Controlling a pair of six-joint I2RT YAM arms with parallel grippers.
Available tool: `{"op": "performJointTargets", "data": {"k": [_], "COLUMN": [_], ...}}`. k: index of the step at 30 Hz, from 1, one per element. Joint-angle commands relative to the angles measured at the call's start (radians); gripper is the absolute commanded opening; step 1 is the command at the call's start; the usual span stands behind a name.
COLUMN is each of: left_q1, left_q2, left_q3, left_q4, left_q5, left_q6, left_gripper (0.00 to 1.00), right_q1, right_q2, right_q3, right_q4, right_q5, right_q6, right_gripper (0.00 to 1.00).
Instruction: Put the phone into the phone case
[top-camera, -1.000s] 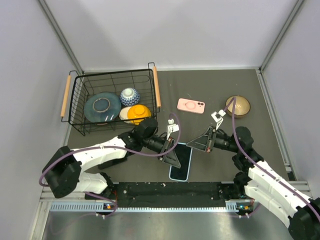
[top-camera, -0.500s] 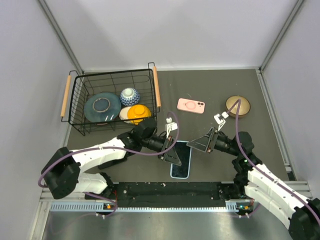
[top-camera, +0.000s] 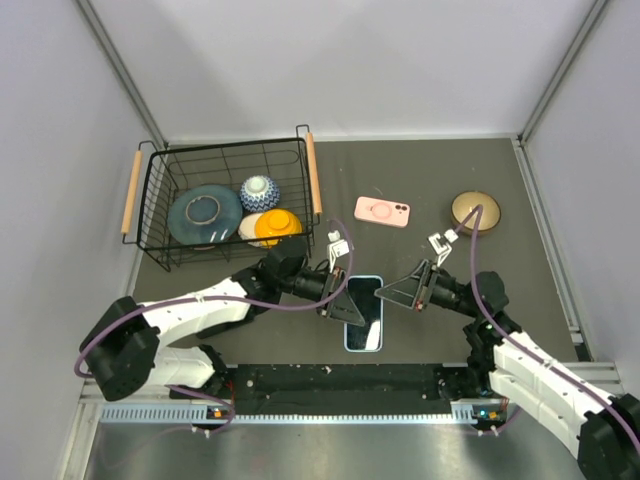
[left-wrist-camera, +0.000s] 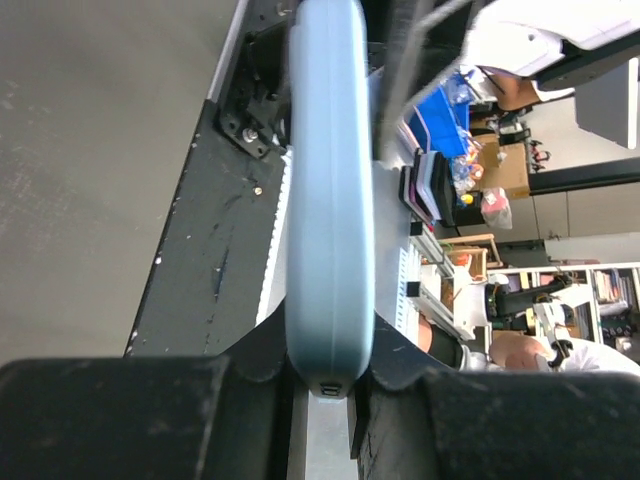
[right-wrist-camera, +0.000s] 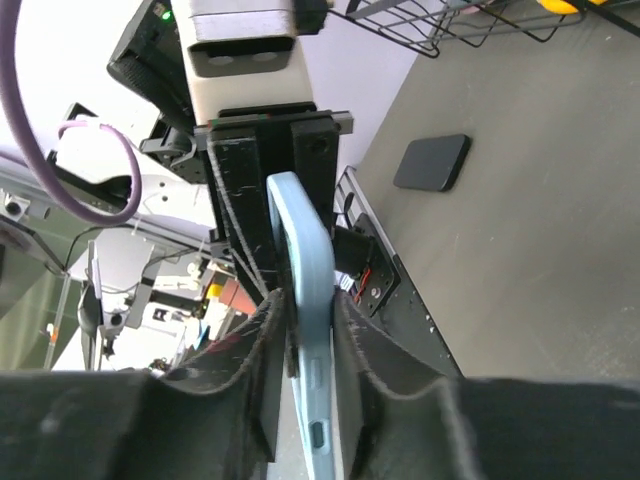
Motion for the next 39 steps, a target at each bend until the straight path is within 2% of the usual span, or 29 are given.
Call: {"op": "performJointTargets", "data": {"k": [1, 2, 3, 6, 8, 9, 12, 15, 16, 19, 20, 26, 30, 35, 37, 39], "left_q1": [0.004, 0.004, 0.004, 0.005, 0.007, 0.007, 0.011, 0.011, 0.013, 0.011, 0.013, 0.014, 0.024, 0.077, 0.12, 0.155], "left_q2": [-0.027, -0.03, -0.036, -0.05, -0.053, -0.054, -0.059, -0.073, -0.077, -0.085, -0.087, -0.122, -0.143, -0.183, -0.192, -0.205], "left_q3": [0.001, 0.004, 0.003, 0.011, 0.012, 0.012, 0.014, 0.018, 0.021, 0.008, 0.003, -0.017, -0.017, -0.008, -0.014, -0.025], "left_q4": [0.135, 0.133, 0.124, 0.072, 0.046, 0.038, -0.002, -0.087, -0.109, -0.149, -0.155, -0.261, -0.337, -0.508, -0.575, -0.627], "left_q5": [0.034, 0.034, 0.025, 0.001, -0.015, -0.018, -0.036, -0.093, -0.111, -0.15, -0.163, -0.278, -0.389, -0.682, -0.81, -0.87], "left_q6": [-0.034, -0.031, -0.025, -0.002, 0.009, 0.012, 0.029, 0.066, 0.085, 0.092, 0.093, 0.112, 0.122, 0.078, 0.038, 0.012], "left_gripper": [0.0, 0.0, 0.0, 0.02, 0.15, 0.31, 0.47, 0.56, 0.68, 0.92, 0.96, 0.99, 0.99, 0.99, 0.99, 0.99], "right_q1": [0.011, 0.012, 0.012, 0.012, 0.012, 0.012, 0.011, -0.006, -0.017, -0.069, -0.089, -0.216, -0.29, -0.418, -0.423, -0.429], "right_q2": [0.043, 0.053, 0.071, 0.093, 0.094, 0.093, 0.076, 0.05, 0.047, 0.048, 0.06, 0.148, 0.244, 0.372, 0.411, 0.447], "right_q3": [0.014, 0.02, 0.03, 0.044, 0.053, 0.058, 0.101, 0.205, 0.23, 0.28, 0.302, 0.369, 0.382, 0.408, 0.443, 0.471], "right_q4": [0.181, 0.184, 0.189, 0.206, 0.196, 0.18, 0.076, -0.332, -0.465, -0.573, -0.656, -0.97, -1.034, -1.039, -1.035, -1.04], "right_q5": [0.013, 0.011, 0.011, 0.007, 0.017, 0.023, 0.059, 0.144, 0.19, 0.198, 0.195, 0.241, 0.269, 0.231, 0.267, 0.315], "right_q6": [0.035, 0.034, 0.034, 0.037, 0.034, 0.026, -0.041, -0.153, -0.184, -0.248, -0.286, -0.499, -0.59, -0.653, -0.652, -0.673], "right_gripper": [0.16, 0.11, 0.01, 0.0, 0.0, 0.0, 0.0, 0.0, 0.0, 0.0, 0.0, 0.0, 0.0, 0.0, 0.0, 0.0]}}
